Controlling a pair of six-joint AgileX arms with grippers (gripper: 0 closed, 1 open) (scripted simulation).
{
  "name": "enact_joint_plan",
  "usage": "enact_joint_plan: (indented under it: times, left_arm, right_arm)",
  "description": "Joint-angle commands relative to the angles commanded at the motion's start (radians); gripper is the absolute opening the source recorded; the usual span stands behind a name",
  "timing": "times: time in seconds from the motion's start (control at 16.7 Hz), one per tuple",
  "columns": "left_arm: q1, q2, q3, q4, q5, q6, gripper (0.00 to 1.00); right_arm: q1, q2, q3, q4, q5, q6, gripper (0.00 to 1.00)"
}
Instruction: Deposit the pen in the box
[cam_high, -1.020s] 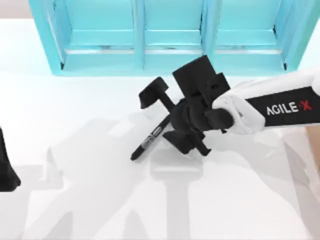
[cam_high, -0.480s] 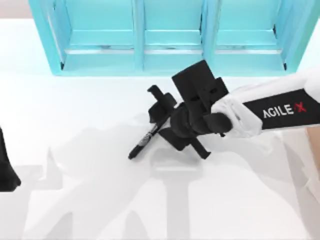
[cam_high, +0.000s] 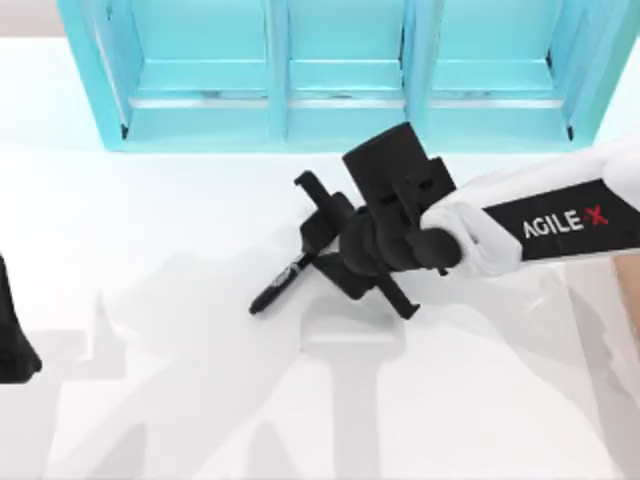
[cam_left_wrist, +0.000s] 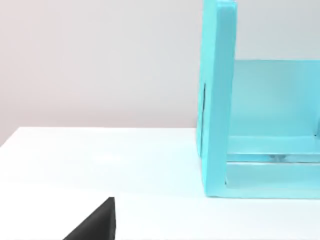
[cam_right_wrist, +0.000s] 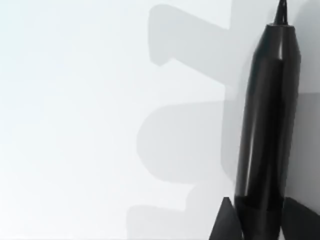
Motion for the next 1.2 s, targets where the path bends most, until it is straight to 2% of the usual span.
enact_joint_plan:
  times: [0.42, 0.84, 1.2]
  left_arm:
    - [0.0, 0.0, 0.0, 0.0, 0.0, 0.0, 1.0]
    - [0.0, 0.0, 0.0, 0.0, 0.0, 0.0, 1.0]
    - [0.0, 0.0, 0.0, 0.0, 0.0, 0.0, 1.0]
  right_arm:
    - [-0.012, -0.08, 0.037, -0.057, -0.006, -0.003, 0.0]
    - [-0.013, -0.221, 0.149, -0.348, -0.006, -0.006, 0.0]
    - [-0.014, -0.233, 0.163, -0.367, -0.008, -0.005, 0.0]
